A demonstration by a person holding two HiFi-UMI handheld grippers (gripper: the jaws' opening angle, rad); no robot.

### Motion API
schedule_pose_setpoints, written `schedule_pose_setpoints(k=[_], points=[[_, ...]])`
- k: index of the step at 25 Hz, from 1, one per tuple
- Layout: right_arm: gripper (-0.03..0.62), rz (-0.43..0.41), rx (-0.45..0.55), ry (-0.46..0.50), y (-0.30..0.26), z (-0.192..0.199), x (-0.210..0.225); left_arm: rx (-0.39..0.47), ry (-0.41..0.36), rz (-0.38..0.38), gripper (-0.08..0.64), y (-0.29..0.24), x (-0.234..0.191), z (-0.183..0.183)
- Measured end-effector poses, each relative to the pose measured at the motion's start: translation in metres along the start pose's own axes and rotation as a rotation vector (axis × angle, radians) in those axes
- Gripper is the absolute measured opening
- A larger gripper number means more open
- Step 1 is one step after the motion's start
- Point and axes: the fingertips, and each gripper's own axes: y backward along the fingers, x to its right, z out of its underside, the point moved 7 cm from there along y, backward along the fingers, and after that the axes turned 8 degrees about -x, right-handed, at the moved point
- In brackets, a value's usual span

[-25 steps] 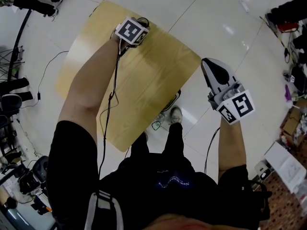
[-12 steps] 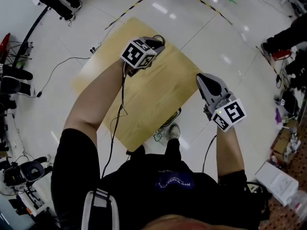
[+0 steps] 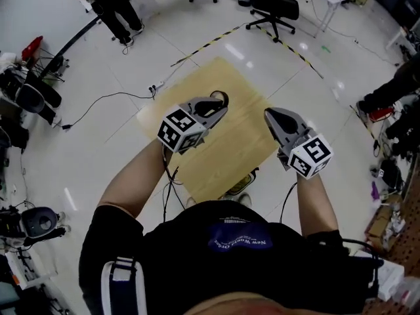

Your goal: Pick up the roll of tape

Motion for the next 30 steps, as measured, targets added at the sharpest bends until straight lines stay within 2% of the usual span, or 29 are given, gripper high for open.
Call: schedule_pose_setpoints(k=[3, 6, 9, 13, 21, 30], points=[[-0.014, -0.041, -0.007, 0.005, -0.006, -0.020, -0.033, 0.108, 0.060, -0.040, 0.058, 0.065, 0.020, 0.012], [-0.014, -0.086, -0.021, 0.021, -0.012, -0.032, -0.063, 0.181, 0.101, -0.069, 0.058, 0.119, 0.036, 0.027], [-0.014, -0.126, -0.021, 0.039, -0.021, -0.039, -0.088, 0.246, 0.119, -0.079, 0.058, 0.158, 0.047, 0.042], [-0.015, -0.159, -0.017, 0.002, -0.036, -0.037, -0.118, 0.317, 0.145, -0.067, 0.058, 0.195, 0.061, 0.073], [-0.015, -0.204, -0.001, -0.070, -0.039, -0.034, -0.124, 0.489, 0.260, 0.026, 0.058, 0.221, 0.078, 0.086], [-0.015, -0.213, 0.002, -0.105, -0.046, -0.036, -0.120, 0.514, 0.262, 0.040, 0.058, 0.223, 0.081, 0.083]])
